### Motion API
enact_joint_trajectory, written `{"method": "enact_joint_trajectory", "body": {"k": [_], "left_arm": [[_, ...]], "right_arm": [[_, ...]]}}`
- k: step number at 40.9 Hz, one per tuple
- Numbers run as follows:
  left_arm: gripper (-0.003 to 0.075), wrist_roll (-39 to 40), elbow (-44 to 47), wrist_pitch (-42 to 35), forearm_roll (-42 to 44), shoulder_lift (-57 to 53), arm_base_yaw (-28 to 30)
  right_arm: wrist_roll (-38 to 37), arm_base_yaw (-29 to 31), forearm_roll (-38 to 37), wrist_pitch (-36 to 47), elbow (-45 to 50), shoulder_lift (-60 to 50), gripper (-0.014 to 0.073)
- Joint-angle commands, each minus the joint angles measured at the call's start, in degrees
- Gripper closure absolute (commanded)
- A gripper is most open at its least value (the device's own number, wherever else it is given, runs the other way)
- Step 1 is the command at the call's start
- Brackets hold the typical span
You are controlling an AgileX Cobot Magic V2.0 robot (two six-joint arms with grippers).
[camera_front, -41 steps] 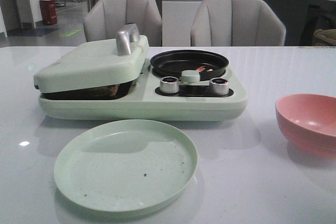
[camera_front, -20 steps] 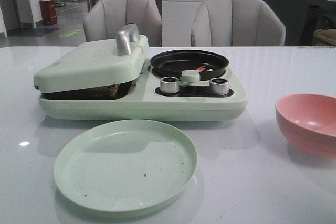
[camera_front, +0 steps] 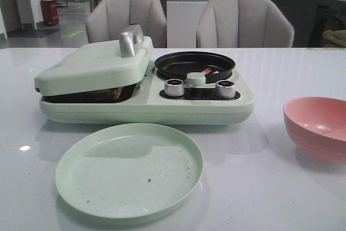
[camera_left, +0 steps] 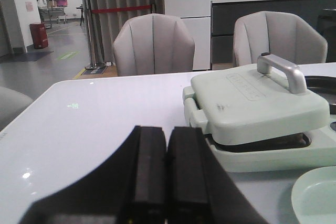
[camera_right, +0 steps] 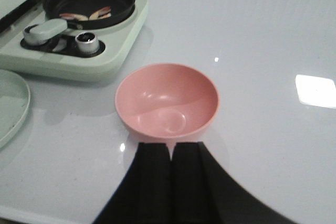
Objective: Make breakfast with bread and shrimp
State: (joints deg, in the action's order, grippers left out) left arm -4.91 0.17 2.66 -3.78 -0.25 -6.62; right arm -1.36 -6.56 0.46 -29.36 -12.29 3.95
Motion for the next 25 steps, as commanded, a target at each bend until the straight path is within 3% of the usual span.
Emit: {"method": "enact_joint_trajectory", "body": {"k": [1, 9, 25], "left_arm": [[0.0619, 0.0, 1.7, -4.8, -0.5, -1.1, -0.4], [0.0619, 0.0, 1.7, -4.8, -0.5, -1.1, -0.4], [0.0619, 0.0, 1.7, -4.8, -0.5, -0.9, -0.4]], "right_arm": [[-0.1, 1.3, -0.5, 13.5, 4.3, -2.6, 0.0559], [-0.2, 2.7, -0.2, 26.9, 13.1, -5.8, 0.0559], [-0.2, 4.3, 0.8, 31.8, 12.9, -5.8, 0.0559]]}}
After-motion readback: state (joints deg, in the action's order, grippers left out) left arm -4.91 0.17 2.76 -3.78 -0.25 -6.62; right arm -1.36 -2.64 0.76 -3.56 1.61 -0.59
